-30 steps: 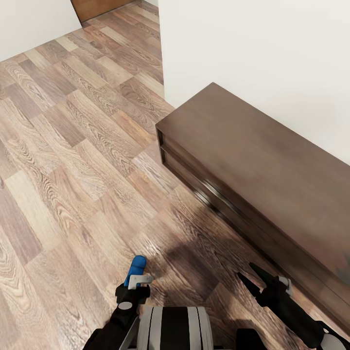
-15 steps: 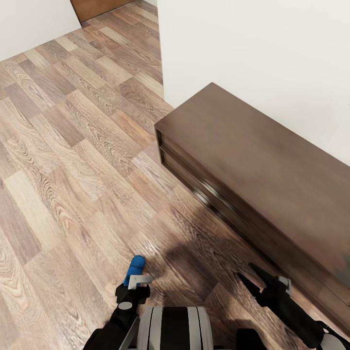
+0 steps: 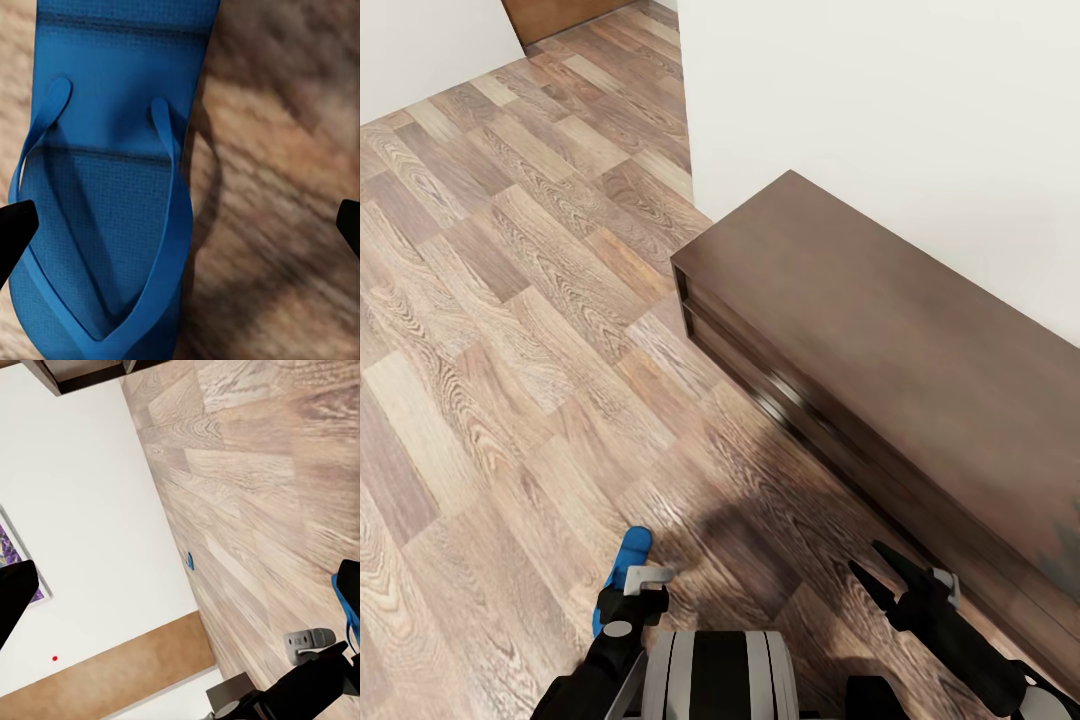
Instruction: In the bedroom, move the book from the bed onto either nightstand, and place the two sandals side by side next to the bed.
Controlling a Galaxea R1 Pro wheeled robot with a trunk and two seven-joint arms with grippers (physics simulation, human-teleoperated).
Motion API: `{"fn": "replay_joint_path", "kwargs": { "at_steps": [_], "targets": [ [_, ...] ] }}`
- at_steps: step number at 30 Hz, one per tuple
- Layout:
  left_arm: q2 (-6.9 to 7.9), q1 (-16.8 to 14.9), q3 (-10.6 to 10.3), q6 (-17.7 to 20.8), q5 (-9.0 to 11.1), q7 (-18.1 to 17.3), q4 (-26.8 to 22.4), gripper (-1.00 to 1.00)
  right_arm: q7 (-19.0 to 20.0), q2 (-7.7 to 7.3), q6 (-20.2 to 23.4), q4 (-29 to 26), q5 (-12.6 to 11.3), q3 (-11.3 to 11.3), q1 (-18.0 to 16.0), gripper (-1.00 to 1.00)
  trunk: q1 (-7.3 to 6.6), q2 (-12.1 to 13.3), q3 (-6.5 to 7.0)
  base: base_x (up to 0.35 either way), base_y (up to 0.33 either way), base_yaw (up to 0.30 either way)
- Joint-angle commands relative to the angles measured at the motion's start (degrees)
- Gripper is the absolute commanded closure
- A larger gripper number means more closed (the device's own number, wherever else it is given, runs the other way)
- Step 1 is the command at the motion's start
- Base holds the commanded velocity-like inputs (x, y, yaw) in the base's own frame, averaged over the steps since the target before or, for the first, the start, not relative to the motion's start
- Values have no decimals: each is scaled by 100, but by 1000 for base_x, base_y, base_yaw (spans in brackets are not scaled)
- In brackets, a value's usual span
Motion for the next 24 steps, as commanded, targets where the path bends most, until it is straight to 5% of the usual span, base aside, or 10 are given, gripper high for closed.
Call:
{"fn": "replay_joint_path", "kwargs": {
  "at_steps": [1, 7, 15, 24],
  "targets": [
    [4, -2, -20, 20, 56, 49, -7, -100, 2, 0, 28, 1, -16, -3, -1, -100, -1, -1, -3, 0, 0, 0],
    [219, -2, -14, 34, 65, 32, -38, -100, 2, 0, 32, 3, -14, -1, -1, -100, -1, -1, -3, 0, 0, 0],
    [628, -8, -4, 54, 74, -794, -145, -100, 2, 0, 32, 3, -14, 0, -1, -100, -1, -1, -3, 0, 0, 0],
    [680, -70, -3, 33, 75, -880, -154, -100, 2, 0, 30, 3, -15, 0, -1, -100, -1, -1, -3, 0, 0, 0]
  ]
}}
